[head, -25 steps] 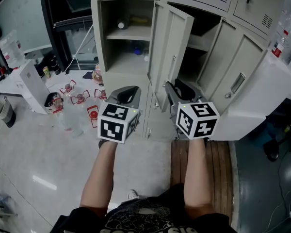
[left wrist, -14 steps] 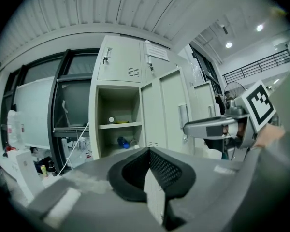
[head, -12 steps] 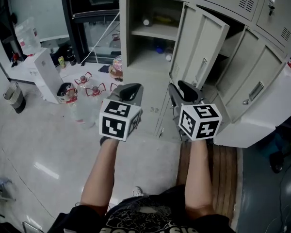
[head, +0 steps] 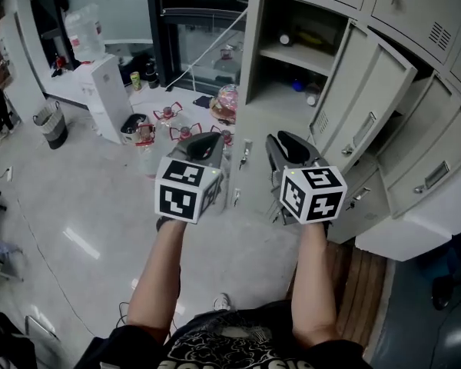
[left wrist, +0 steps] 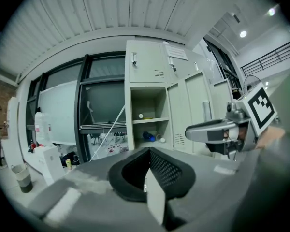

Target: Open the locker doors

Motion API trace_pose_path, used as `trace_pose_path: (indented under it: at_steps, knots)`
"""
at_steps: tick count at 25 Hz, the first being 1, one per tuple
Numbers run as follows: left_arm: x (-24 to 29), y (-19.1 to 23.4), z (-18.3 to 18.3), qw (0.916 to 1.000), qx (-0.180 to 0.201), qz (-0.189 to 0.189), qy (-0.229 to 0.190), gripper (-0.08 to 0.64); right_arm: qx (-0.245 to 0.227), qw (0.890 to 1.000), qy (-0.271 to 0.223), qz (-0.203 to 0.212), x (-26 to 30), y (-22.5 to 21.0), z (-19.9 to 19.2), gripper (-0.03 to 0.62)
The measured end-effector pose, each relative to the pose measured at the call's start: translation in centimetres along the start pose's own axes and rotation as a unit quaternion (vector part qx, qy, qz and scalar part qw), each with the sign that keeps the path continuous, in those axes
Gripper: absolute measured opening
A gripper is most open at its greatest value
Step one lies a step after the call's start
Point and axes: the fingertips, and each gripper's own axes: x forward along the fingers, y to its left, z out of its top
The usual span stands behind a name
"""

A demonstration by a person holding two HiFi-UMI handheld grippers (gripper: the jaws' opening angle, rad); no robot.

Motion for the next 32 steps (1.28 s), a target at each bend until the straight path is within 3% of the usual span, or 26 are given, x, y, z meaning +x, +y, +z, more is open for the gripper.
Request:
trace_pose_path:
  at_steps: [5, 10, 16, 32]
  knots:
    - [-1.9, 3.0, -0.9, 0.9992, -0.009, 0.039, 0.007, 0.0, -0.006, 0.999, 0.008, 0.04, 2.3, 3.1, -0.6, 0.072]
    - [-3.4, 4.9, -1.0, 0.9976, -0.012, 0.069, 0.004, 0.001, -0.016, 0.998, 0.009, 0.06, 3.4, 4.5, -0.5, 0.002]
    - [-4.5, 6.0, -0.5, 0.9957, -0.014, 0.091, 0.0, 0.0, -0.023, 0.997, 0.006, 0.073, 3.9, 5.1, 0.0, 0.0]
    - [-4.3, 6.1, -0.6, 0.9954, -0.009, 0.095, 0.002, 0.0, -0.022, 0.997, -0.003, 0.073, 3.6, 4.6, 0.4, 0.0]
